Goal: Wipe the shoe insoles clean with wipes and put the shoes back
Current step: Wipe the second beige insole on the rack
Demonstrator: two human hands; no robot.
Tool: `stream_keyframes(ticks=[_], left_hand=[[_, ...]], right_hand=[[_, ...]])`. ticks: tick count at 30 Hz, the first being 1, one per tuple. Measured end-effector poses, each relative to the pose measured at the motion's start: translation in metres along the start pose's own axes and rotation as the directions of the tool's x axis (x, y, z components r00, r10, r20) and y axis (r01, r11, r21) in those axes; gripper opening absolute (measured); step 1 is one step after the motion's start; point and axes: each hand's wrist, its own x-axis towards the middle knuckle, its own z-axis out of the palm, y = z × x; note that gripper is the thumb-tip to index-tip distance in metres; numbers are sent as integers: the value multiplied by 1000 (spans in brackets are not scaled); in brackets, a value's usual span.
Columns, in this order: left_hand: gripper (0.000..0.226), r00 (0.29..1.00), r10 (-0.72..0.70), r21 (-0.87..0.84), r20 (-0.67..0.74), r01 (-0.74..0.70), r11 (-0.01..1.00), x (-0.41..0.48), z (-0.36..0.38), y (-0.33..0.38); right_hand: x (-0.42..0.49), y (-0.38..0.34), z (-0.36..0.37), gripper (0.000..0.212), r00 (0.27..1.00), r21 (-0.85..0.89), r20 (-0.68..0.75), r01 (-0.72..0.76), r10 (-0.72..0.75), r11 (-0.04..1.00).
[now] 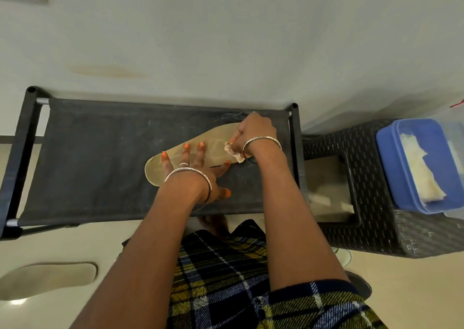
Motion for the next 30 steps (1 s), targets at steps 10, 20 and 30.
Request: stream_keyframes(ticks=[10, 20, 30], left_hand=[[75, 1000, 10, 19, 23, -10, 1000, -2, -1, -5], [75, 999, 25, 4, 29, -25, 1000, -2, -1, -7], [73, 999, 21, 0, 34, -21, 1000, -6, -2, -11]], right_hand=[[3, -2, 3, 24, 995, 54, -97, -14, 20, 998], [3, 9, -6, 8, 965, 174, -258, -2, 48, 985], [2, 0, -6, 9, 981, 44, -186, 62, -53, 997]])
